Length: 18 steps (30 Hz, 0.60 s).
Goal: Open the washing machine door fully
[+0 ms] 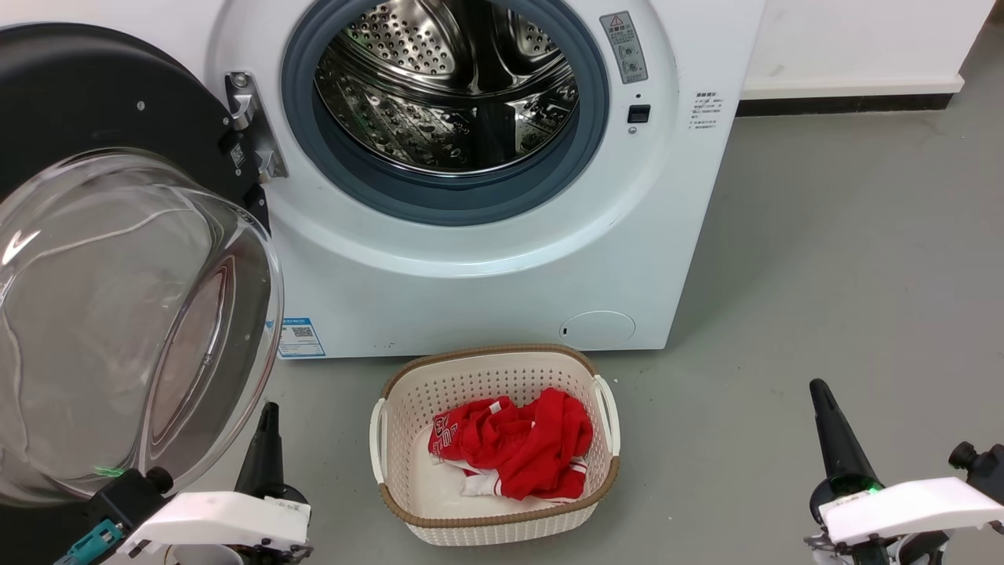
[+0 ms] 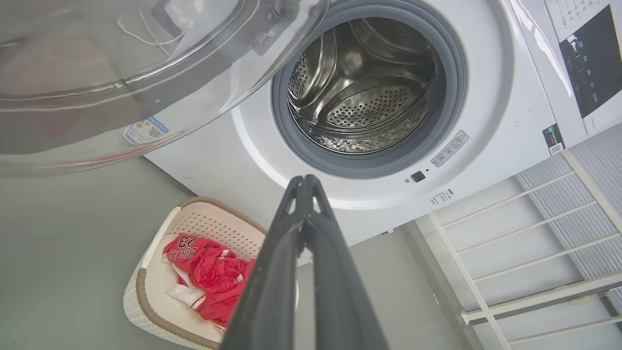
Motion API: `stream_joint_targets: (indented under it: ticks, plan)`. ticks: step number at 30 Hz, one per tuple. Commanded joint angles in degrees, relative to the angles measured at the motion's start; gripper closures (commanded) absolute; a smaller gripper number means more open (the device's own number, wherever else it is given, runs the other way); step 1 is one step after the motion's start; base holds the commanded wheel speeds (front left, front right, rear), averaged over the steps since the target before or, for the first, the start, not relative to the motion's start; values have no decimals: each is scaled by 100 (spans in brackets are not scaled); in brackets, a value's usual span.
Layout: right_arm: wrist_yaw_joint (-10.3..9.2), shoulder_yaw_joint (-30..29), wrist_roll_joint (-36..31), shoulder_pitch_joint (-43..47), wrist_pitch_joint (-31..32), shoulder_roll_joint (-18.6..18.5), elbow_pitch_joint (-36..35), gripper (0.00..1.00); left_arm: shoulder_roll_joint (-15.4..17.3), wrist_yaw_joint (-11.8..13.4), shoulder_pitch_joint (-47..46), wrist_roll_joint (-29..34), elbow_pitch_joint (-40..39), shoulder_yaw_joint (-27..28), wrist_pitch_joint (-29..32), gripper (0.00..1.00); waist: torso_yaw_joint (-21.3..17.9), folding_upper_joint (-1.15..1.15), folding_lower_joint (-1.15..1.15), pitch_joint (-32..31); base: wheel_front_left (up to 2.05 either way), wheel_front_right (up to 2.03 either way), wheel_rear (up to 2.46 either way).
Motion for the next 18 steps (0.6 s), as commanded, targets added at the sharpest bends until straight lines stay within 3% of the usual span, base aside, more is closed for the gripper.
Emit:
stream_joint_targets:
  ticks: [1,18]
  plan:
    - [0,-26,162,-194,28,-37,-23,100,10,-40,-172,-150,-28,36,37,100,2,0,0,0,0,0,0]
    - [0,-130,1263,-344,219,-42,211,100,-8,-172,-298,-1289,128,130,321,100,38,0,0,7,0,0,0]
